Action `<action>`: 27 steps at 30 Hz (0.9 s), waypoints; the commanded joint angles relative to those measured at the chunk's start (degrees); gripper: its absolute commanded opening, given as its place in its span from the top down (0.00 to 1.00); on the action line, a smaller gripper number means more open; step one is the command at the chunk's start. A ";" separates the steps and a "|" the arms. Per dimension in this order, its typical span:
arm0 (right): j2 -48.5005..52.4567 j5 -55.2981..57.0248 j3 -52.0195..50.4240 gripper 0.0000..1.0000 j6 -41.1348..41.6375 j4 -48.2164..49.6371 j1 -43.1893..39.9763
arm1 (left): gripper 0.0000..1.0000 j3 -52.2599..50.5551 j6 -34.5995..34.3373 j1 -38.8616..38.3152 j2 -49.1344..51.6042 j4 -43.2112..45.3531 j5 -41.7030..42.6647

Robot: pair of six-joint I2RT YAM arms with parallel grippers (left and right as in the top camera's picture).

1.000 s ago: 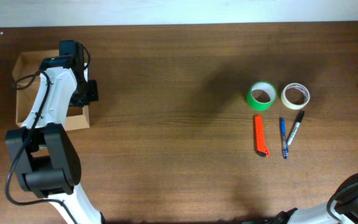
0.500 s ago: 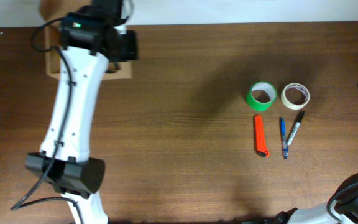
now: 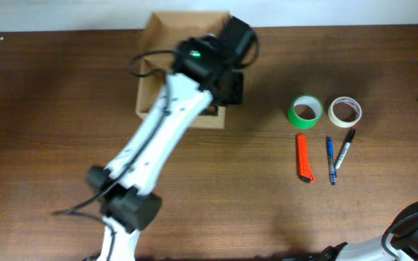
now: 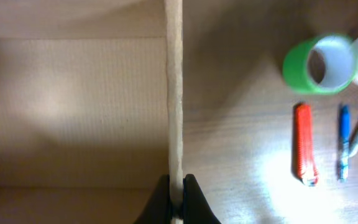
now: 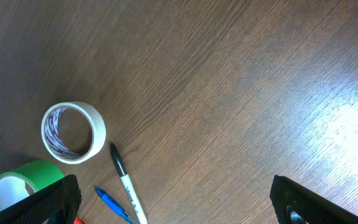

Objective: Pack container
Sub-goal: 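Grip the box wall with the left gripper and drag it rightward, then release the box and raise the left gripper away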

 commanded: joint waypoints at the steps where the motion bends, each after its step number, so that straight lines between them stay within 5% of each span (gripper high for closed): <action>1: 0.15 -0.31 1.40 0.01 0.59 0.13 -0.20 | 0.98 0.48 -3.34 -1.86 6.71 0.26 -0.44; 20: 0.15 -0.31 1.40 0.01 0.59 0.13 -0.20 | 0.98 0.48 -10.32 -5.68 19.47 12.85 3.39; 21: 0.15 -0.31 1.40 0.01 0.59 0.13 -0.20 | 0.95 0.48 -10.29 -5.99 19.47 12.90 3.02; 22: 0.15 -0.31 1.40 0.01 0.59 0.11 -0.20 | 0.74 0.48 -10.27 -6.23 19.47 12.90 2.56; 23: 0.15 -0.31 1.40 0.01 0.59 0.11 -0.20 | 0.64 0.50 -9.81 -6.45 19.47 12.85 2.12; 27: 0.15 -0.31 1.40 0.01 0.59 0.13 -0.20 | 0.43 1.68 -7.72 -6.88 19.45 11.50 0.92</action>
